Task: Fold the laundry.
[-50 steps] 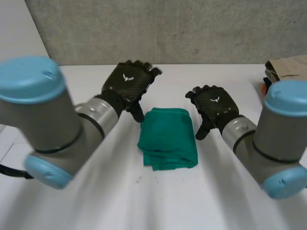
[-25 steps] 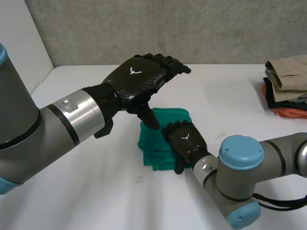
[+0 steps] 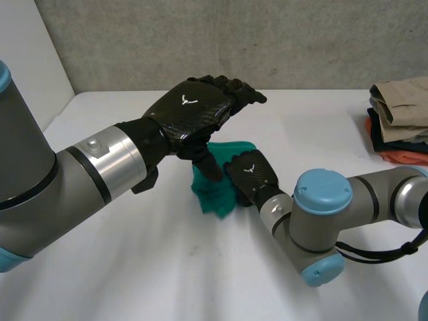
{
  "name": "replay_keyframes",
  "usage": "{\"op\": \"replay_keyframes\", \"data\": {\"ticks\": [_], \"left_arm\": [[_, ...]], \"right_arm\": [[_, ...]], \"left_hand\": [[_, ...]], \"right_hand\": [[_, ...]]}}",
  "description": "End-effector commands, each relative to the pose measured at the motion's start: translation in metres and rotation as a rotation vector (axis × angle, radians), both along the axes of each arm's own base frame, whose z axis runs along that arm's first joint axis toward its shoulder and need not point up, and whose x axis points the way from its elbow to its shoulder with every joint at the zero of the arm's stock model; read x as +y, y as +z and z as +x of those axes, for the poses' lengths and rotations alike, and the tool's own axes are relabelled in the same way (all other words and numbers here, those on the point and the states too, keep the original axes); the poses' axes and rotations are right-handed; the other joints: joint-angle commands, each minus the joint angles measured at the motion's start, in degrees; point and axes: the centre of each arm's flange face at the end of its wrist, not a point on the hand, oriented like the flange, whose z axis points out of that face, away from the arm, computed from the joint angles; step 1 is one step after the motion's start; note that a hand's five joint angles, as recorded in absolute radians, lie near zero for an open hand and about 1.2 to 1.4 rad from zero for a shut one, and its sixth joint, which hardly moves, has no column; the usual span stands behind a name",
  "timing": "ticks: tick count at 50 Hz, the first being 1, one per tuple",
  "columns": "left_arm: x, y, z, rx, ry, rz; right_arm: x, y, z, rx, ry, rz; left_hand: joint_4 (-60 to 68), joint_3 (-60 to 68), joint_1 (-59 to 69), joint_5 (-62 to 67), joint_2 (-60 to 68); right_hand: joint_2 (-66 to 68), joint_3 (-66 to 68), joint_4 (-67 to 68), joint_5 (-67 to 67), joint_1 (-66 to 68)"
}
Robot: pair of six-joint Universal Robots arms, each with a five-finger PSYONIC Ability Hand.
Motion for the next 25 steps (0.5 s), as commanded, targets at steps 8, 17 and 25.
{"op": "replay_keyframes", "data": {"ticks": [8,17,25], "left_arm": [[-0.005,0.002,0.003,0.004,0.016,-0.008],[-0.006,0.006,0.005,0.011,0.027,-0.017],[-0.008,0.01,0.009,0.026,0.038,-0.011]], "right_arm": [[-0.038,0.051,-0.013,-0.069,-0.049,-0.138],[-0.106,0.123,-0.044,-0.129,-0.055,-0.366],[-0.167,0.21,-0.092,-0.192,-0.156,-0.637]], "left_hand": [[3.0,2.9,3.7,2.4,2.5],[3.0,2.9,3.7,2.4,2.5],[3.2,3.1,3.9,2.6,2.7]], "right_hand": [[24.1,24.7,24.7,28.3,32.4],[24.1,24.7,24.7,28.3,32.4],[24.1,24.7,24.7,28.3,32.4]]}}
